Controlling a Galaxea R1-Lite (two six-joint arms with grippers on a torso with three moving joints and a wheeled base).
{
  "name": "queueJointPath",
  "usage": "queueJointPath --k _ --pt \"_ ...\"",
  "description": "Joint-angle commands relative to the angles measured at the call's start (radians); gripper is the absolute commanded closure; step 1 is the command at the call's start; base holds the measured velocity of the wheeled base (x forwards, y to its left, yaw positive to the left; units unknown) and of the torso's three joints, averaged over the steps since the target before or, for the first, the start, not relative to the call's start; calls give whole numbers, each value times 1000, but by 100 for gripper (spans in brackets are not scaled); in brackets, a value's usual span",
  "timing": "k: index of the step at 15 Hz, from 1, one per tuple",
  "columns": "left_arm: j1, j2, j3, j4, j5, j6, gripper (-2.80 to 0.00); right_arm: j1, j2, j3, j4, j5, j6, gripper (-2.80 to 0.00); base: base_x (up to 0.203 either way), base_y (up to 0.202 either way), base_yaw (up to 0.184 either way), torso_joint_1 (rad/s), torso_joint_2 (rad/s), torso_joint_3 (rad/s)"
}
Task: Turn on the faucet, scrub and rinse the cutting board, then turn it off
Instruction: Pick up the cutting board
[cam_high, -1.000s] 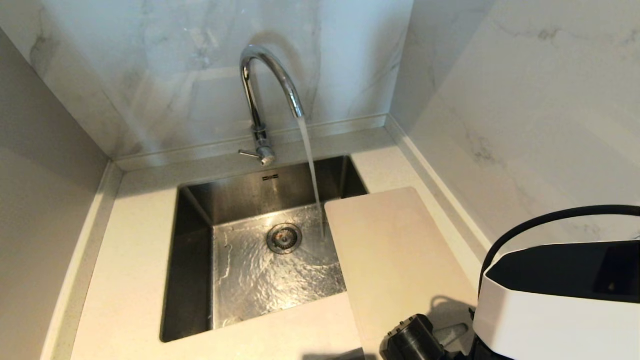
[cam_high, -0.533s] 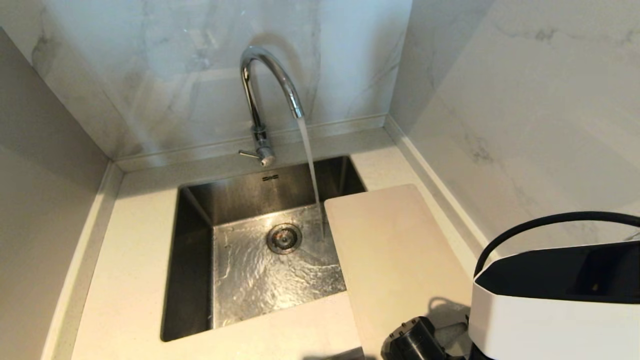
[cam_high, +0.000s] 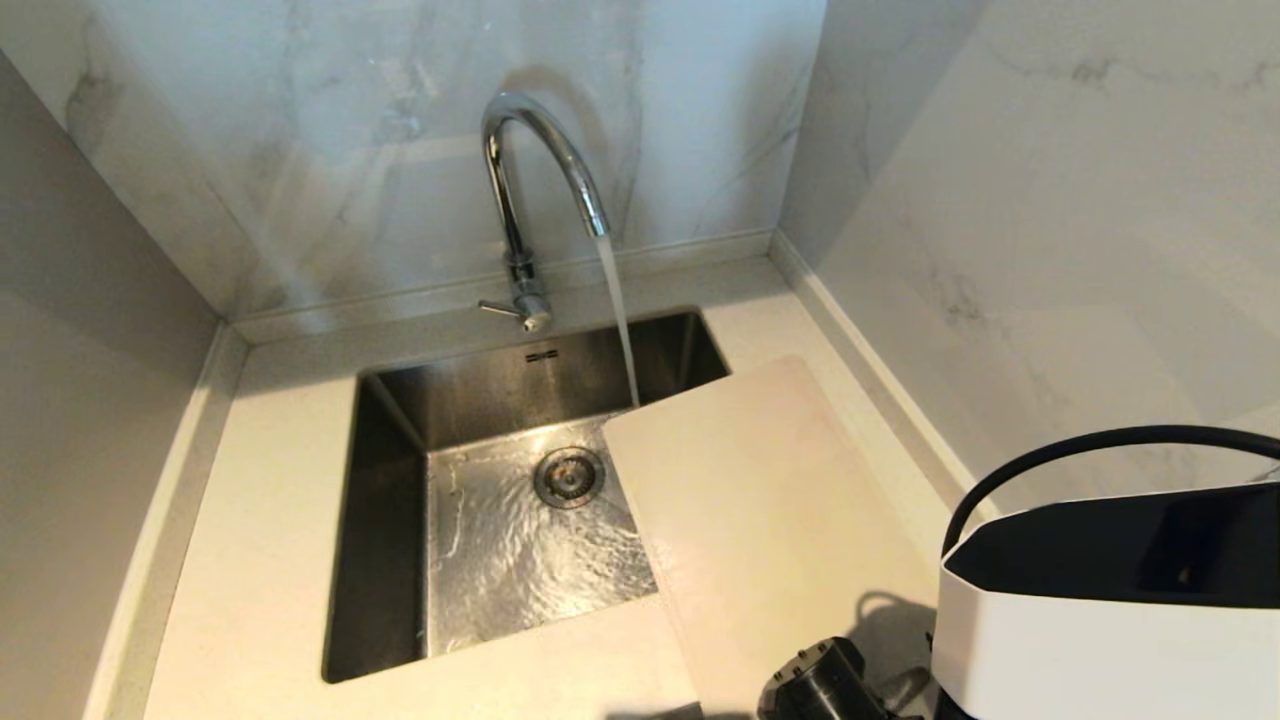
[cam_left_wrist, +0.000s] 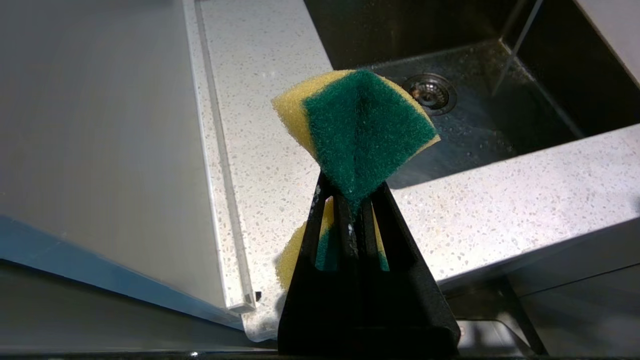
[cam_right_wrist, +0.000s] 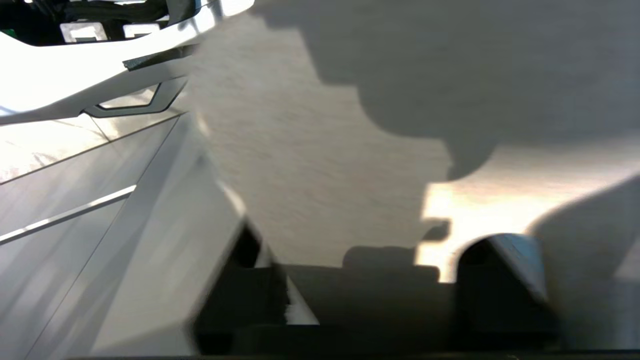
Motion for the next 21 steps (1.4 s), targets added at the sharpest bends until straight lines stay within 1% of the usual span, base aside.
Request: queueJointPath --k 1,10,16,18,21 --pt "0 0 2 0 0 0 0 0 -2 7 -4 -4 -5 0 0 0 0 0 0 0" --pt "0 0 2 0 0 0 0 0 -95 23 -2 -4 -6 0 0 0 0 0 0 0" --pt "0 0 2 0 0 0 0 2 -210 42 2 -8 -8 0 0 0 0 0 0 0" --pt "0 0 2 0 0 0 0 6 -243 47 3 -26 -9 0 0 0 0 0 0 0" --pt "0 0 2 0 0 0 0 21 -302 54 17 -33 -9 0 0 0 0 0 0 0"
